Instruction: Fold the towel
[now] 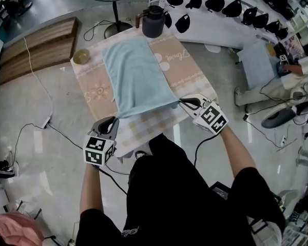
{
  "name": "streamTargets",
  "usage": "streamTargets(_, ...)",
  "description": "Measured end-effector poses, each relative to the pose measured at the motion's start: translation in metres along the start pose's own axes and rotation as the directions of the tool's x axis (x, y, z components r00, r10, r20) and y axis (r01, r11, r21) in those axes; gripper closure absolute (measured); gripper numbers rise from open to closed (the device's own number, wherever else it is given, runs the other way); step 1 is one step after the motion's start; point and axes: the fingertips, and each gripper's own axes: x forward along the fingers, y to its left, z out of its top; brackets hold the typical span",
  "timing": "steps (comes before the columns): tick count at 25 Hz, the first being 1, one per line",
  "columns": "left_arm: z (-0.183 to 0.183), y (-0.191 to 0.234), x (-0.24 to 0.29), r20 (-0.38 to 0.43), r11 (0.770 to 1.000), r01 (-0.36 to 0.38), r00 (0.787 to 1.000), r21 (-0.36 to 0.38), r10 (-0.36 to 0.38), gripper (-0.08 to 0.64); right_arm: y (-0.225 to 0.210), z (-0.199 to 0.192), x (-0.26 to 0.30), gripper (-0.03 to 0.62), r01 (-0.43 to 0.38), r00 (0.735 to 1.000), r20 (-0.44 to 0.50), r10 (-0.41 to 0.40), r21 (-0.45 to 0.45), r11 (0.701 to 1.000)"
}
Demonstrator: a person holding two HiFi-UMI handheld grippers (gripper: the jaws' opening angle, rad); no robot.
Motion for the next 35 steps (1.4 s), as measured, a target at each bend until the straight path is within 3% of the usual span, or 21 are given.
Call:
streamTargets(5,0.046,0.043,0.014,0.062,0.997,-0.068,0.996,-0.034,0.07,0.514,-0.041,0.027,0.017,0.581,0.054,0.998,0.021,-0.054,-0.003,0.999)
streamTargets(10,0.071,0.076,0.043,0.058,0.994,-0.105,0.993,-0.017,0.106,0.514,-0.095,0.052,0.043,0.581,0.085,0.996,0.041,-0.085,0.004,0.996)
streamTargets(17,0.101,0.128,0.083,0.034,0.986,-0.16,0.986,-0.045,0.162,0.514,-0.162,0.081,0.09,0.581,0.062,0.997,0.047,-0.062,-0.005,0.998)
streamTargets(26,0.12,0.193,0.141,-0.004,0.968,-0.22,0.975,-0.121,0.221,0.512,-0.225,0.084,0.154,0.581,0.025,0.999,0.042,-0.027,0.043,0.999)
streamTargets(35,0.141,0.254,0.194,-0.039,0.952,-0.281,0.96,-0.12,0.278,0.511,-0.281,0.091,0.211,0.581,0.004,0.999,0.043,-0.007,0.051,0.999)
